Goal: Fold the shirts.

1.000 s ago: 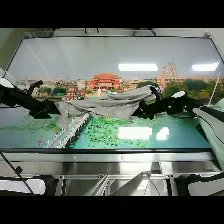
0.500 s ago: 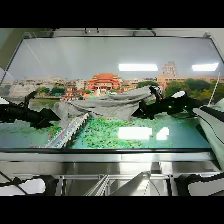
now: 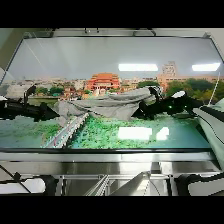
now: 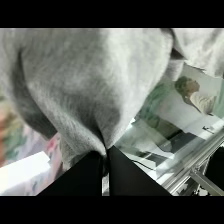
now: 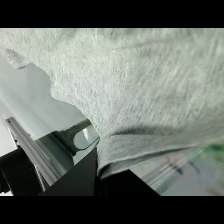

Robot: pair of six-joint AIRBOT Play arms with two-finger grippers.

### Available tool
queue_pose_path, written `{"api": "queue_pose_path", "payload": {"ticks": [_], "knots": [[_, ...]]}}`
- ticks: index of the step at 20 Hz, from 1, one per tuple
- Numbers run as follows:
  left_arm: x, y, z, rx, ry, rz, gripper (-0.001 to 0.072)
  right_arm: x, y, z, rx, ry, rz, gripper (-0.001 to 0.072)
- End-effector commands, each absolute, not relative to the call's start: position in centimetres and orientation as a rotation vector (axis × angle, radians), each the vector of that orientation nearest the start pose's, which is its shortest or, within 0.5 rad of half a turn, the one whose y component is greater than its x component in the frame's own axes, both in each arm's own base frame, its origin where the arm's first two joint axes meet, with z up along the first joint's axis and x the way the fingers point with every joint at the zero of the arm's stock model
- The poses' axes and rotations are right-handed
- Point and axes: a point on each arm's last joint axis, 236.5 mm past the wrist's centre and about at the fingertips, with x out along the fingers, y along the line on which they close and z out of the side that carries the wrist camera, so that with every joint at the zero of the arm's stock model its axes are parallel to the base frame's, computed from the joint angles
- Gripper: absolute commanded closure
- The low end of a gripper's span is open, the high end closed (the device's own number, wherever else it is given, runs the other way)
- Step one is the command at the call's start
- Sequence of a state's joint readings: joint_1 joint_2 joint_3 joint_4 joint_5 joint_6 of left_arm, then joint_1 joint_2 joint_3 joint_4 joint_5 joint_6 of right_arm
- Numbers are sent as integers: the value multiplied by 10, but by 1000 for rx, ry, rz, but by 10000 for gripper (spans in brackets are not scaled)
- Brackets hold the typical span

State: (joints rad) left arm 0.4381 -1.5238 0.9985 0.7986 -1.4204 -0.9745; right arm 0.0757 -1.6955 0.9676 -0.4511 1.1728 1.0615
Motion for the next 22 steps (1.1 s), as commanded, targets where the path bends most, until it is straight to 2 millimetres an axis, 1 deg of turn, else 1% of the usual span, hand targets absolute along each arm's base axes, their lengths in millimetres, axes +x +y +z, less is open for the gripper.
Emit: {"api": "queue_pose_path", "payload": {"ticks": [1,2,3,4,5,6,7,8,9,10,11,12,13,14,15,16,17,18,19,20,21,22], "knots": [[328,-30,-23,-691,1384,-578,698,329,229,-72,845,1529,788,696],[328,-30,-10,-672,1357,-577,698,323,234,-50,844,1508,871,696],[328,-30,9,-633,1320,-585,697,318,239,-21,830,1470,958,697],[328,-31,33,-594,1278,-592,696,317,242,12,797,1408,1030,697],[327,-36,68,-554,1215,-620,689,317,242,52,726,1306,1084,697],[322,-45,105,-507,1149,-669,689,318,242,98,645,1174,1117,697],[314,-54,145,-444,1070,-716,689,318,241,145,565,1031,1134,697],[308,-62,182,-382,982,-743,689,315,238,193,490,878,1131,697],[303,-70,220,-313,871,-746,688,309,233,244,424,708,1111,696],[299,-74,252,-249,773,-729,686,299,224,292,370,545,1077,696],[291,-78,282,-182,690,-704,686,286,215,334,326,403,1037,696],[280,-83,307,-146,635,-683,685,266,204,374,284,262,995,697],[267,-90,330,-116,583,-664,685,247,193,407,245,140,949,697],[255,-95,351,-81,533,-650,684,227,183,435,201,32,903,697],[244,-100,372,-38,476,-636,684,209,173,459,152,-62,847,697],[235,-104,393,8,413,-621,684,197,165,473,108,-121,794,698],[228,-108,412,44,350,-605,684,193,160,479,93,-142,769,697],[222,-110,430,78,294,-589,684,194,159,479,95,-142,762,698],[221,-109,444,108,258,-573,684,200,159,476,101,-127,762,697],[226,-105,450,125,249,-557,684,214,158,470,114,-99,761,698],[238,-98,451,121,261,-555,684,233,157,459,131,-53,763,697],[258,-90,441,94,306,-572,684,258,158,441,168,25,774,697]]}}
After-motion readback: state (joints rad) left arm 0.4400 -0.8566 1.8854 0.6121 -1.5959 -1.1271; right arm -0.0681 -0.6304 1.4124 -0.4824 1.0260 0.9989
